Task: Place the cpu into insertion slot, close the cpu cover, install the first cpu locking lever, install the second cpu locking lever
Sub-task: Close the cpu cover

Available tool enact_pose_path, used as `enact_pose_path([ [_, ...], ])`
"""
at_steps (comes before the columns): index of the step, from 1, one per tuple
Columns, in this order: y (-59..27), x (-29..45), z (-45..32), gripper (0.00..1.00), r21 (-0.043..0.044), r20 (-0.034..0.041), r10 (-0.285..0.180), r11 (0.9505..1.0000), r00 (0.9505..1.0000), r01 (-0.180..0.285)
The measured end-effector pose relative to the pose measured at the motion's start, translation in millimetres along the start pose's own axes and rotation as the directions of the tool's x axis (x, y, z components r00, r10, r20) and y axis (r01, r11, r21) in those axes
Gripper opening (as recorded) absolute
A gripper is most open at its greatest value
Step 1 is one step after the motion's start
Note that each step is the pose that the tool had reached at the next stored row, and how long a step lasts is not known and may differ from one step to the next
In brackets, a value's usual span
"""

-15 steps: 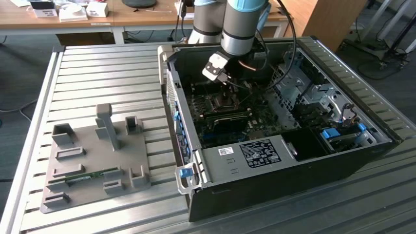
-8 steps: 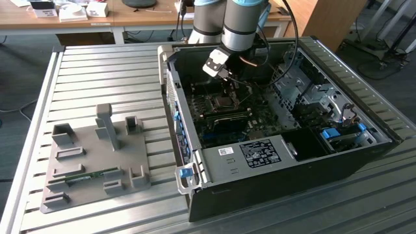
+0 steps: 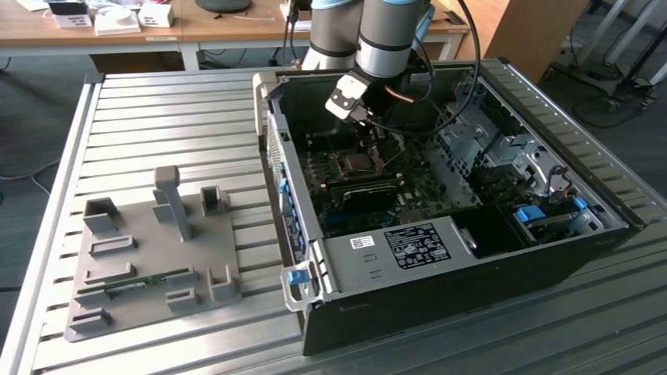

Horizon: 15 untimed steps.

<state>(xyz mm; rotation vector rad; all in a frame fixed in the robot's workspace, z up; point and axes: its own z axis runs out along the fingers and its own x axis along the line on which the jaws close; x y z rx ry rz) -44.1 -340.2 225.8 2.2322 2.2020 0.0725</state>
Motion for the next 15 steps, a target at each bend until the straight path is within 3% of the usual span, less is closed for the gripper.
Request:
enact_pose_path([
  [15,0.1,0.1,-4.0,0.11,0.0006,0.0001,0.0,1.0,1.0,0.0],
])
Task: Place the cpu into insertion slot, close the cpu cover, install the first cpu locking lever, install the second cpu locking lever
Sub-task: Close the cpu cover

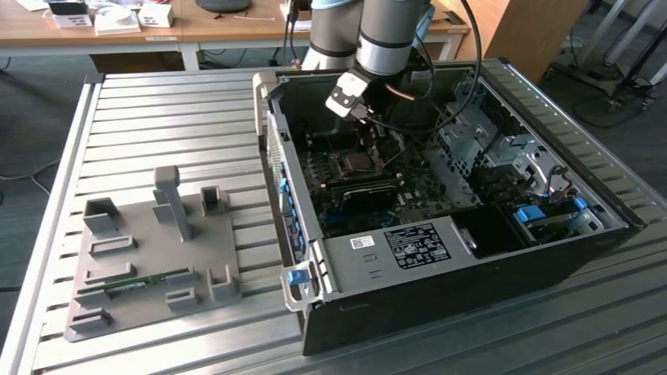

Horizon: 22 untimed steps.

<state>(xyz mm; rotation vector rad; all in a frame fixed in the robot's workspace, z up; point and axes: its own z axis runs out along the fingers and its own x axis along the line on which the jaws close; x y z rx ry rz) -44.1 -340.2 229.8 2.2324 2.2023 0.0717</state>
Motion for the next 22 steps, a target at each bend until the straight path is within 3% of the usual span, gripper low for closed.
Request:
enact_pose_path([
  [22,0.3,0.3,-8.6,0.11,0.0004,-0.0001,0.0,1.0,1.0,0.0],
])
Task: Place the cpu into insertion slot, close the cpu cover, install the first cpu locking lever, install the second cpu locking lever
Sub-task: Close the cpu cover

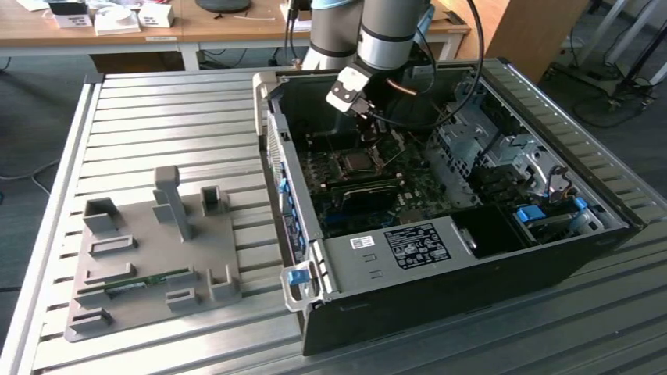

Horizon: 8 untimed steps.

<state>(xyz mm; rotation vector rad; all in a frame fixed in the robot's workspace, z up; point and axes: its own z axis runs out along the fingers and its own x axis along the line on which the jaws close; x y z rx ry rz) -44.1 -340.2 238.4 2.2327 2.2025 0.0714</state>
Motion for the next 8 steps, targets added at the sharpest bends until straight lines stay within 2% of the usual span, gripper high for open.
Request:
enact_pose_path([
  [8,0.1,0.0,-1.5,0.11,0.0001,0.0001,0.0,1.0,1.0,0.0],
])
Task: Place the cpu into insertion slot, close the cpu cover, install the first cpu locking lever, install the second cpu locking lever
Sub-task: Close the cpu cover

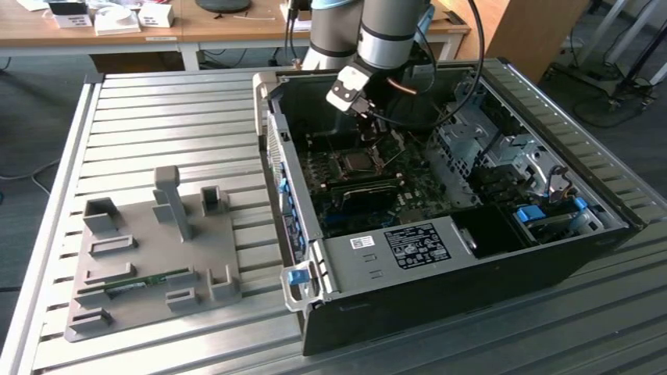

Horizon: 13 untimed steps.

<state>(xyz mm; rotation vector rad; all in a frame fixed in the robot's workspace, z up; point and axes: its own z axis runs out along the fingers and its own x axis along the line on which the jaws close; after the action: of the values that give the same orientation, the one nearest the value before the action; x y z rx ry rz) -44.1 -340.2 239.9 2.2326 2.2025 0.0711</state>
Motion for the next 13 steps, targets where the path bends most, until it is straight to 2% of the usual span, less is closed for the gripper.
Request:
enact_pose_path([
  [13,0.1,0.1,-3.8,0.11,-0.0001,-0.0001,0.0,1.0,1.0,0.0],
])
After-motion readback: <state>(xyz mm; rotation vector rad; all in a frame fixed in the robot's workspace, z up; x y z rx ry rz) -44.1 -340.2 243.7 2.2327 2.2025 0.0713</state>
